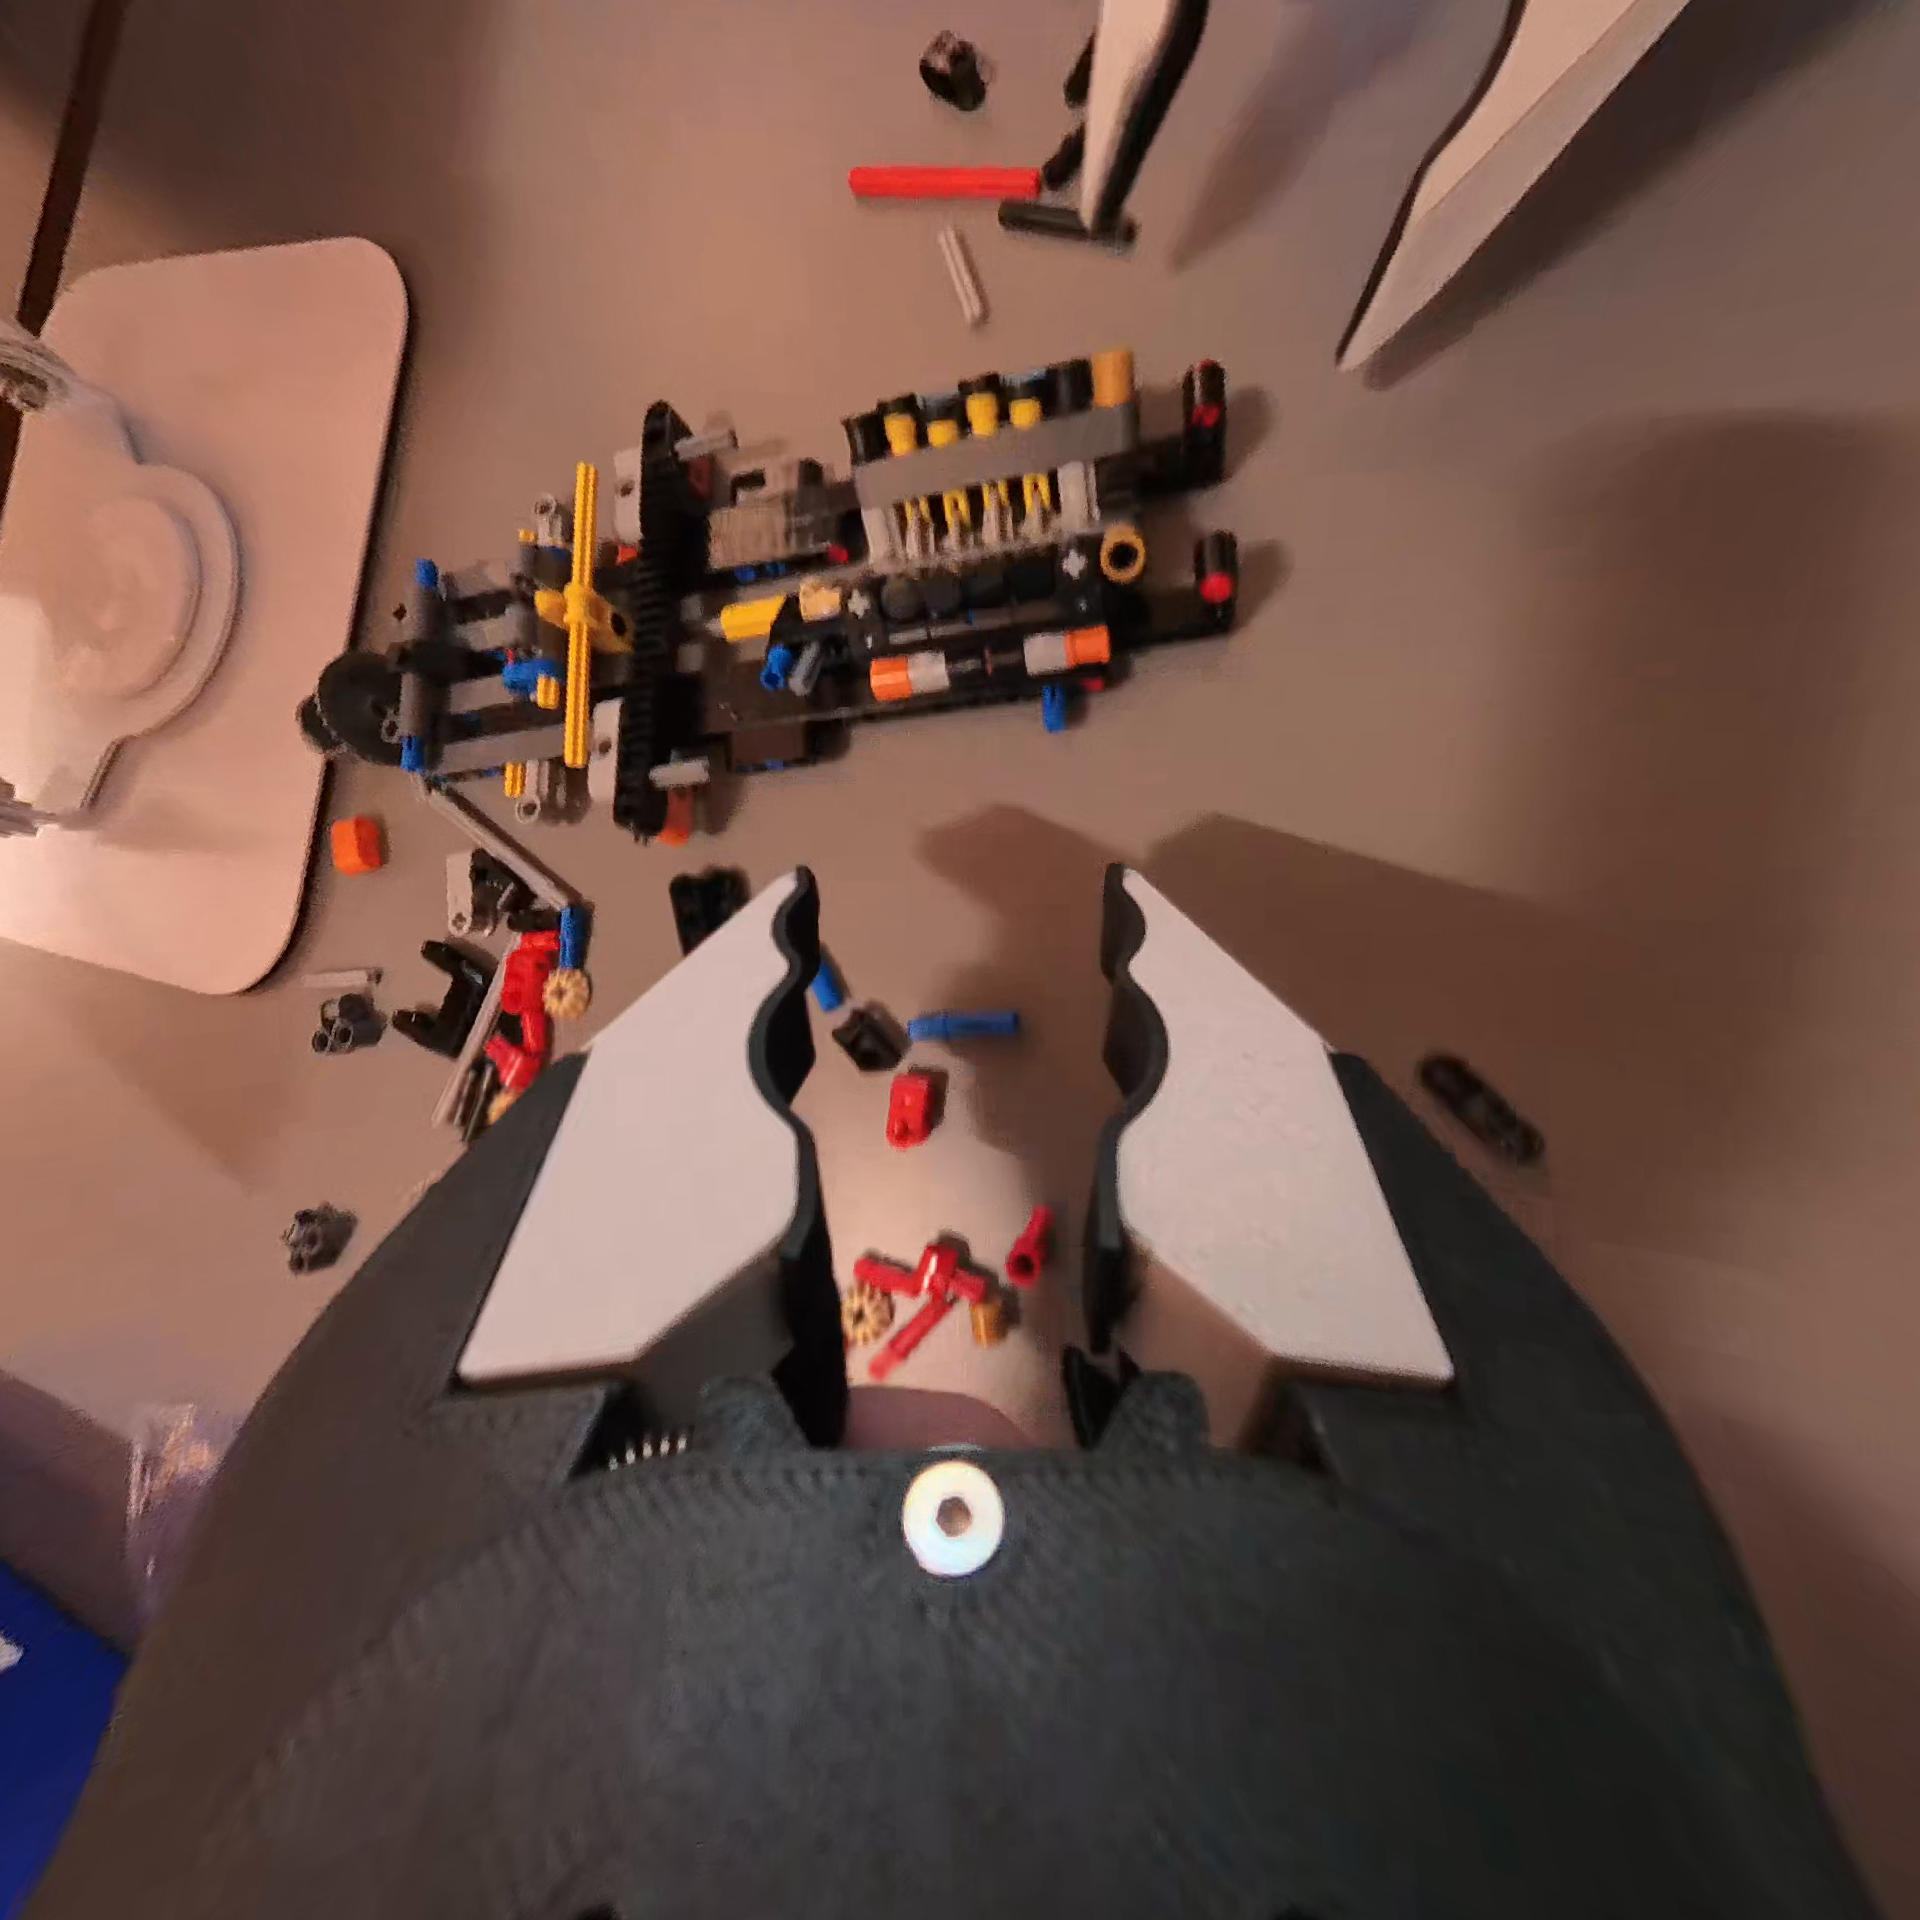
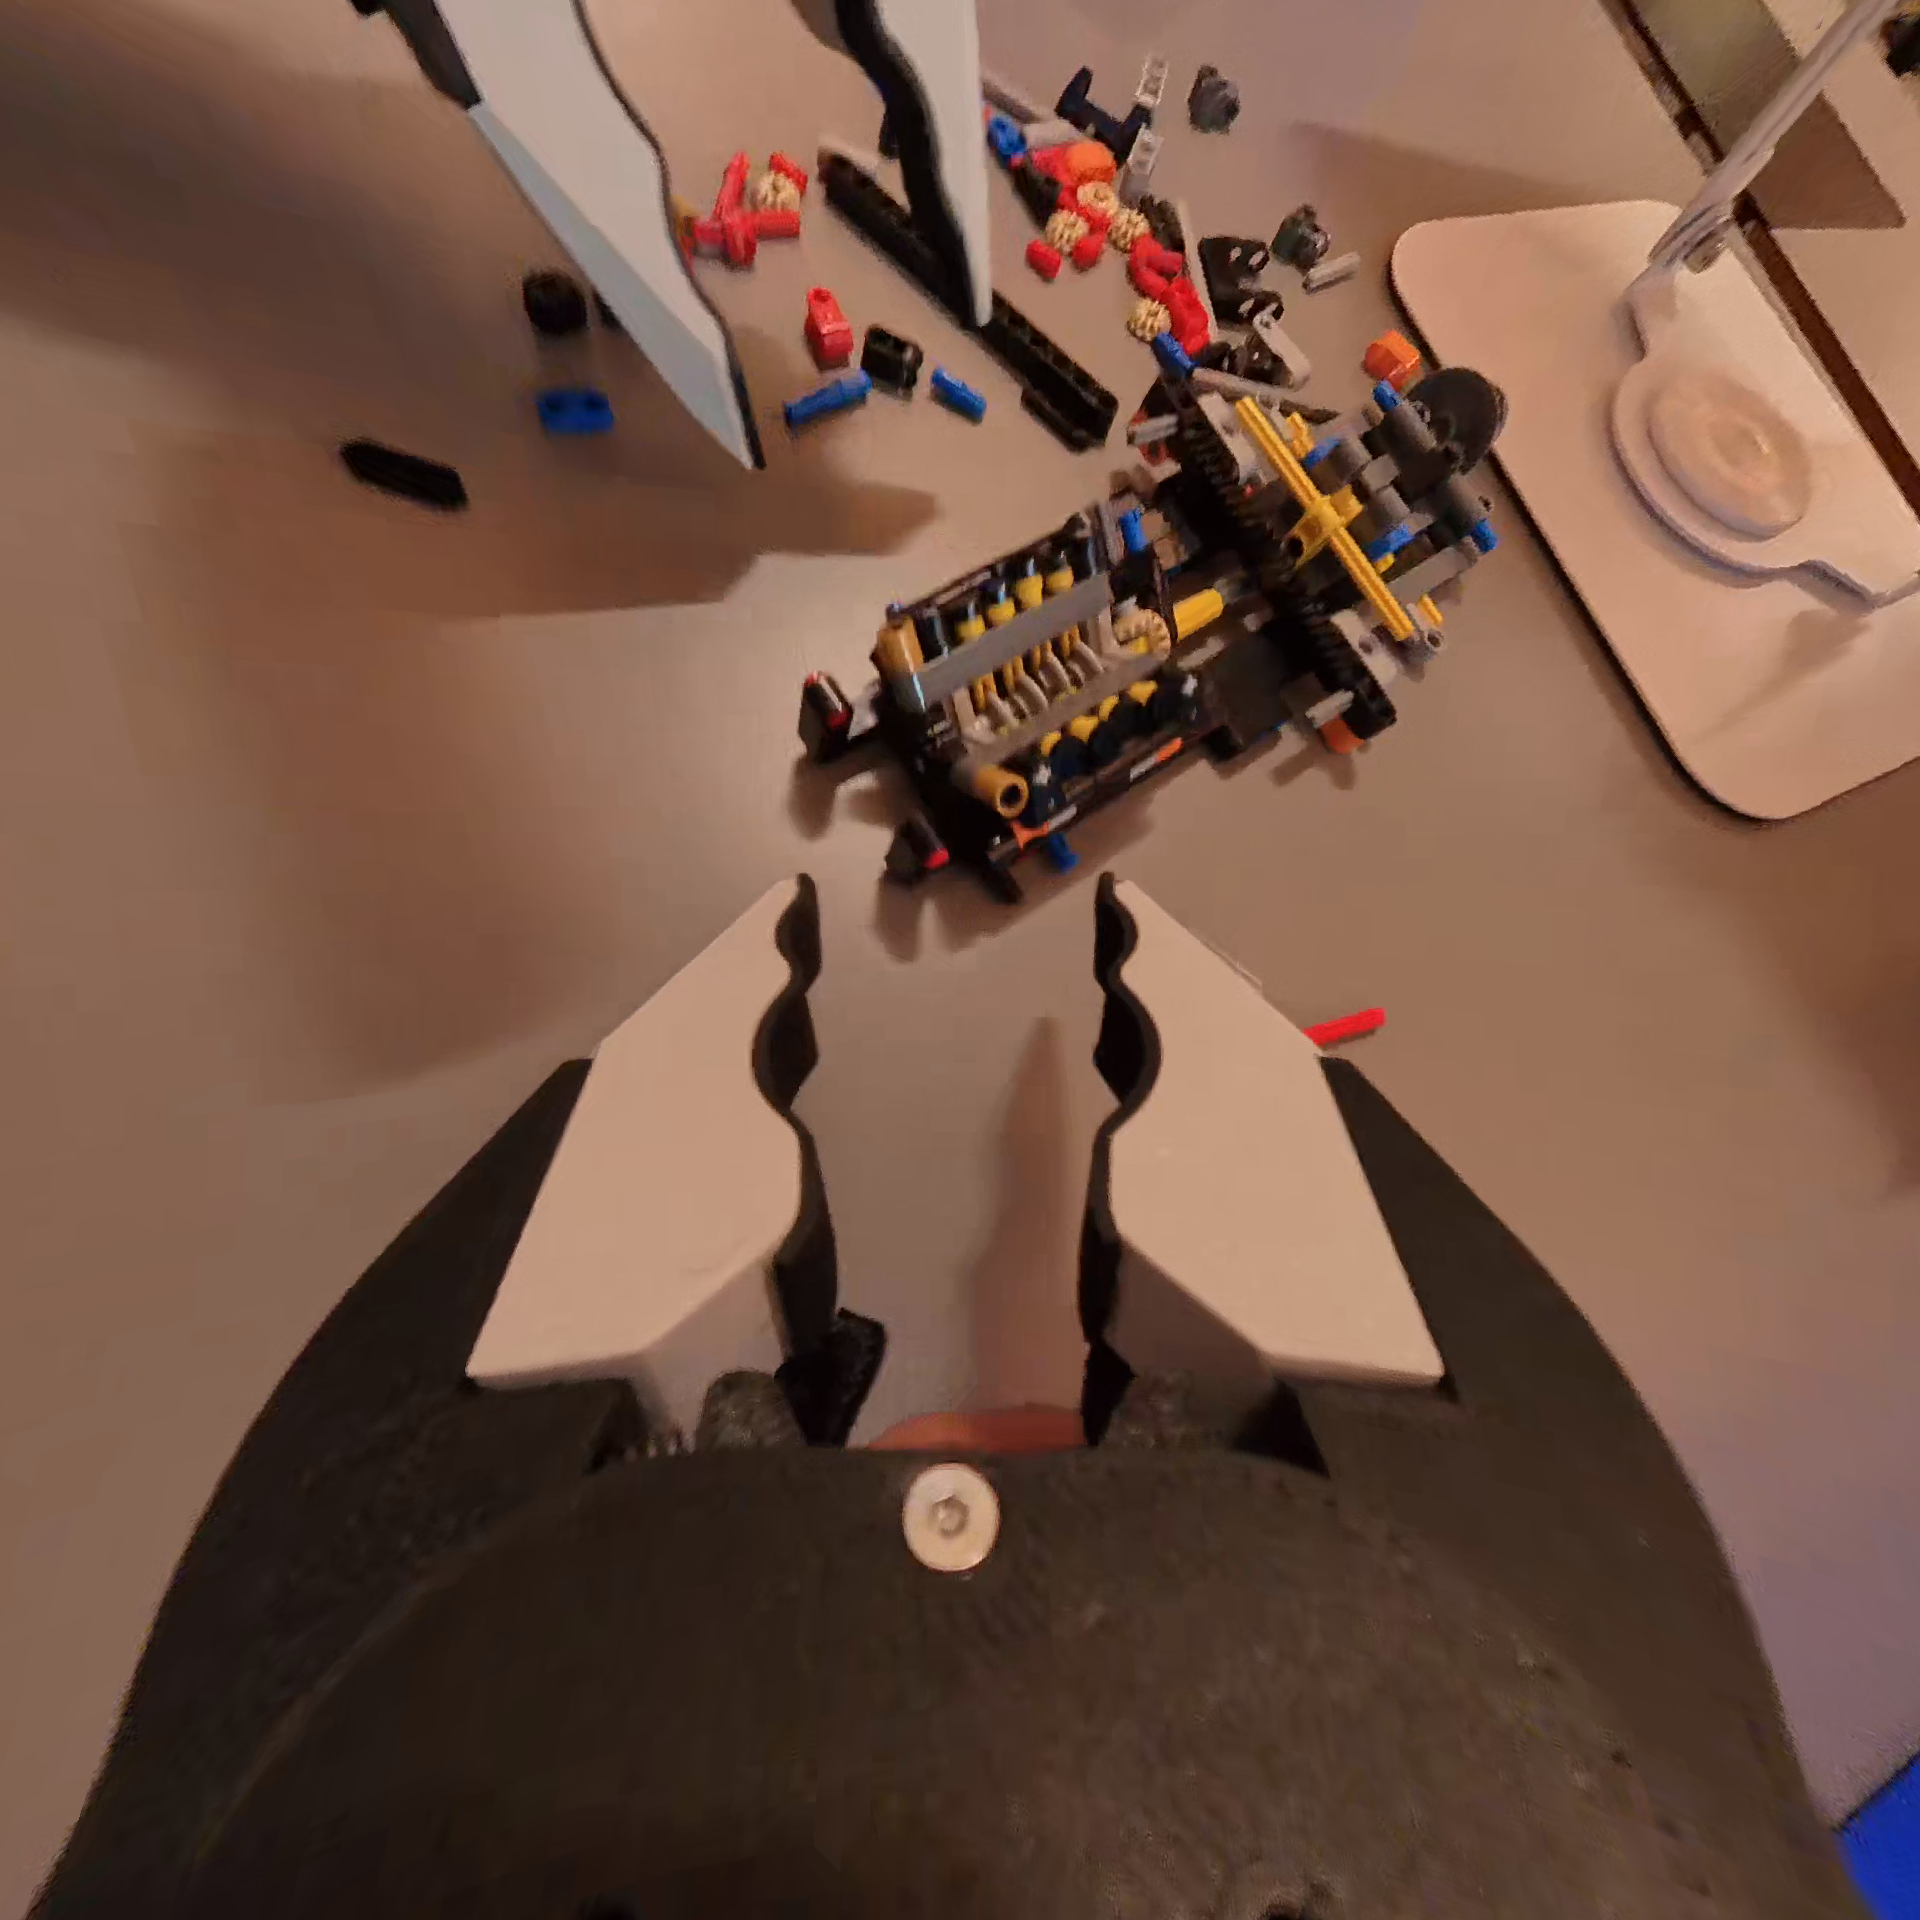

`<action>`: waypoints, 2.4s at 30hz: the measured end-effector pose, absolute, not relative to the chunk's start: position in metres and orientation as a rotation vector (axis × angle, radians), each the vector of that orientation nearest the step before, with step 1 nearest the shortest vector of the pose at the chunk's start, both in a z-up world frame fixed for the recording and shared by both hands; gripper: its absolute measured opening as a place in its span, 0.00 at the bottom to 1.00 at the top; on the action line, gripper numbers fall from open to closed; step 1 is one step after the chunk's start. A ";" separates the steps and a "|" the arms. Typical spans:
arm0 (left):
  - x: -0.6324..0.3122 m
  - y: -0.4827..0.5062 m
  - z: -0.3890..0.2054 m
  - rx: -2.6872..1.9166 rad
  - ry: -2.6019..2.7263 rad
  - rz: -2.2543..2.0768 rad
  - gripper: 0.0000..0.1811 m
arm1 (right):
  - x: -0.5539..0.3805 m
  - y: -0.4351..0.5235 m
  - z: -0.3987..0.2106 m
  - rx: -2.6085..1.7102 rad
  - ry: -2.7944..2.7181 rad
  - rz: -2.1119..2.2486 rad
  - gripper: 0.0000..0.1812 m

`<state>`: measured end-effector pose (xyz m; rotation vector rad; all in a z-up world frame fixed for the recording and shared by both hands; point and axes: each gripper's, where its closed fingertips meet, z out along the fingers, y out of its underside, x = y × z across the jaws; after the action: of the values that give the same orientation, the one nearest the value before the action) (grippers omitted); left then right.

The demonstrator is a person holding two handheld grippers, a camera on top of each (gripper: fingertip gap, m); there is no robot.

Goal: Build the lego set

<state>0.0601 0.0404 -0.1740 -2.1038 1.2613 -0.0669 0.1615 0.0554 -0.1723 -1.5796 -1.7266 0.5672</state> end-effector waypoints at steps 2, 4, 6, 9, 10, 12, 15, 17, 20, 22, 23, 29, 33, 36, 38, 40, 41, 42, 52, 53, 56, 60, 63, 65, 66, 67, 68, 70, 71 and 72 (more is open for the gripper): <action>0.049 0.034 -0.170 -2.114 1.242 -0.040 0.29 | 0.152 0.057 -0.173 -1.602 -1.683 0.552 0.31; 0.036 0.027 -0.162 -2.122 1.186 -0.032 0.29 | 0.146 0.061 -0.179 -1.623 -1.674 0.522 0.29; 0.022 0.019 -0.156 -2.130 1.134 -0.011 0.28 | 0.144 0.067 -0.185 -1.638 -1.675 0.495 0.25; 0.006 0.004 -0.155 -2.155 1.089 0.008 0.28 | 0.143 0.074 -0.188 -1.630 -1.689 0.476 0.21; 0.002 -0.002 -0.156 -2.165 1.079 0.008 0.28 | 0.143 0.077 -0.189 -1.624 -1.694 0.460 0.20; -0.004 -0.011 -0.161 -2.182 1.067 0.004 0.28 | 0.146 0.086 -0.189 -1.630 -1.697 0.435 0.18; -0.013 -0.019 -0.167 -2.200 1.041 0.011 0.28 | 0.152 0.099 -0.187 -1.635 -1.692 0.362 0.19; -0.020 -0.019 -0.166 -2.198 1.019 0.019 0.29 | 0.155 0.105 -0.182 -1.642 -1.671 0.346 0.19; -0.032 -0.013 -0.161 -2.184 0.973 0.040 0.28 | 0.159 0.107 -0.171 -1.633 -1.624 0.347 0.19; -0.040 -0.005 -0.157 -2.170 0.942 0.063 0.27 | 0.162 0.105 -0.168 -1.625 -1.601 0.366 0.19; -0.045 0.000 -0.157 -2.167 0.937 0.071 0.27 | 0.164 0.104 -0.168 -1.625 -1.599 0.359 0.20; -0.060 0.033 -0.165 -2.162 0.990 0.131 0.24 | 0.155 0.089 -0.162 -1.574 -1.584 0.373 0.19; -0.064 0.052 -0.167 -2.138 1.051 0.143 0.19 | 0.147 0.082 -0.149 -1.500 -1.556 0.350 0.17; -0.067 0.064 -0.172 -2.140 1.077 0.118 0.16 | 0.144 0.080 -0.141 -1.477 -1.535 0.356 0.16; -0.062 0.066 -0.174 -2.140 1.111 0.082 0.16 | 0.139 0.071 -0.139 -1.462 -1.555 0.401 0.16; -0.048 0.060 -0.172 -2.126 1.160 0.010 0.15 | 0.132 0.060 -0.141 -1.459 -1.590 0.431 0.15; -0.040 0.056 -0.171 -2.114 1.183 -0.016 0.14 | 0.128 0.055 -0.143 -1.451 -1.606 0.440 0.15; -0.032 0.052 -0.171 -2.107 1.209 -0.050 0.14 | 0.124 0.050 -0.144 -1.443 -1.622 0.449 0.15; 0.016 0.040 -0.192 -2.177 1.201 -0.190 0.15 | 0.098 0.021 -0.156 -1.390 -1.708 0.530 0.15; 0.017 0.041 -0.193 -2.191 1.182 -0.201 0.14 | 0.098 0.020 -0.157 -1.390 -1.709 0.534 0.15; 0.013 0.047 -0.193 -2.214 1.133 -0.163 0.11 | 0.099 0.019 -0.159 -1.393 -1.715 0.539 0.16; 0.019 0.047 -0.194 -2.217 1.095 -0.195 0.05 | 0.098 0.017 -0.159 -1.389 -1.714 0.555 0.15; 0.020 0.048 -0.194 -2.203 1.082 -0.177 0.03 | 0.099 0.016 -0.158 -1.383 -1.714 0.562 0.15; 0.019 0.048 -0.193 -2.194 1.068 -0.166 0.03 | 0.100 0.015 -0.157 -1.379 -1.713 0.562 0.15; 0.017 0.047 -0.191 -2.192 1.056 -0.159 0.03 | 0.100 0.015 -0.156 -1.378 -1.713 0.562 0.15; 0.016 0.045 -0.187 -2.186 1.037 -0.166 0.03 | 0.101 0.014 -0.156 -1.377 -1.713 0.567 0.15; 0.017 0.041 -0.182 -2.174 1.021 -0.187 0.03 | 0.102 0.013 -0.156 -1.376 -1.714 0.572 0.16; 0.013 0.029 -0.172 -2.153 1.011 -0.186 0.03 | 0.104 0.011 -0.157 -1.375 -1.719 0.571 0.15; 0.010 0.021 -0.169 -2.151 1.014 -0.178 0.03 | 0.105 0.010 -0.158 -1.377 -1.724 0.572 0.15; 0.008 0.011 -0.168 -2.146 1.035 -0.186 0.03 | 0.106 0.009 -0.160 -1.378 -1.729 0.575 0.15</action>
<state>0.0084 0.0105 -0.1678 -2.1460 1.0345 -0.1860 0.1055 0.0093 -0.1598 -1.3784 -1.7287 0.5753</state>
